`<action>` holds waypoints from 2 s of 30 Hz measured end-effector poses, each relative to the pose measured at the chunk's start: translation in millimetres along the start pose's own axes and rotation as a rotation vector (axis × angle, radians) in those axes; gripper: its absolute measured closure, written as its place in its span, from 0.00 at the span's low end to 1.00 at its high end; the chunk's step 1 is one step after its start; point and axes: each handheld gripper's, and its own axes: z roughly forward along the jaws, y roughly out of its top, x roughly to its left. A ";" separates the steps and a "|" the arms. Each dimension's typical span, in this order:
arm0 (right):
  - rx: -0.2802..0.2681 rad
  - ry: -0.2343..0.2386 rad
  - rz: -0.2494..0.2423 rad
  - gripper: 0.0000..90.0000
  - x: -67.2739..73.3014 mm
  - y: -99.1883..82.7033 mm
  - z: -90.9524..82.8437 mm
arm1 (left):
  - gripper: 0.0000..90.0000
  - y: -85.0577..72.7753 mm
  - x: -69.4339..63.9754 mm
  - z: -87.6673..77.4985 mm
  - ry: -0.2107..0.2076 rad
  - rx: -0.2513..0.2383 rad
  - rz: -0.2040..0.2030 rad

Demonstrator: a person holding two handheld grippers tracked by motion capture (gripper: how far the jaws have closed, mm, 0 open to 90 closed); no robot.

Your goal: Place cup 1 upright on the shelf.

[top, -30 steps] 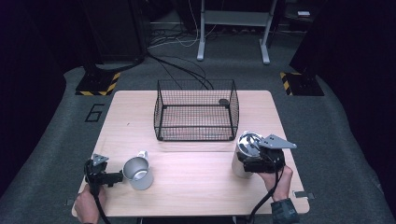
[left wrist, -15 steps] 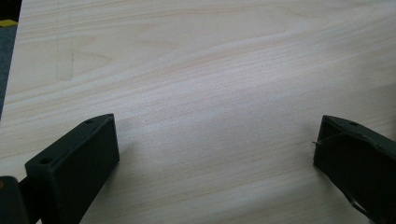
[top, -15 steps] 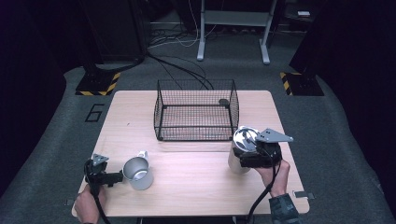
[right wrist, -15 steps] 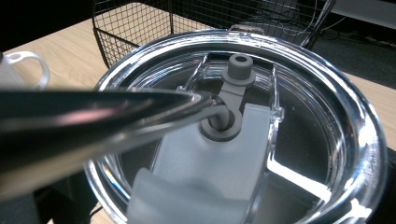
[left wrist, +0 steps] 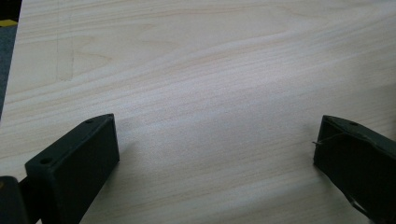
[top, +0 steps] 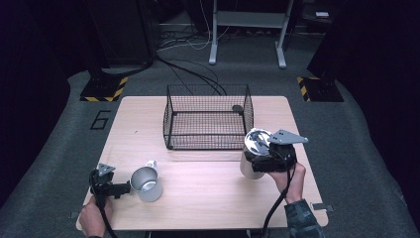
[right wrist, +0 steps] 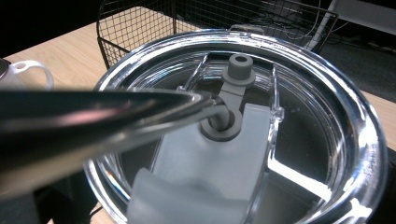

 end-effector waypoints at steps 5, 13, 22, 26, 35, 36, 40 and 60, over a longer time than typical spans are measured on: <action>-0.002 0.003 -0.008 0.04 -1.3 6.1 0.7 | 0.00 0.0 0.0 0.0 0.000 0.000 0.000; -0.002 0.002 0.000 0.04 -3.2 16.2 1.8 | 0.00 0.0 0.0 0.0 0.000 0.000 0.000; -0.006 0.006 -0.003 0.04 -7.4 28.5 2.9 | 0.00 -0.2 -0.7 0.2 0.000 -0.003 -0.010; -0.013 0.009 -0.003 0.04 -9.7 37.4 3.4 | 0.00 -0.2 -0.8 0.2 -0.001 -0.002 -0.012; -0.034 0.011 -0.008 0.04 -15.1 56.5 5.3 | 0.00 -0.3 -0.5 0.1 -0.002 -0.002 -0.008; -0.030 0.011 -0.002 0.04 -15.3 57.8 5.4 | 0.00 -0.1 -0.3 -0.3 -0.006 0.004 -0.008; -0.035 0.009 0.001 0.04 -18.3 62.3 7.3 | 0.00 -0.3 -0.4 0.0 -0.003 -0.001 -0.007; -0.033 0.010 0.005 0.04 -29.7 89.3 23.2 | 0.00 -0.2 -0.3 -0.3 -0.006 0.003 -0.008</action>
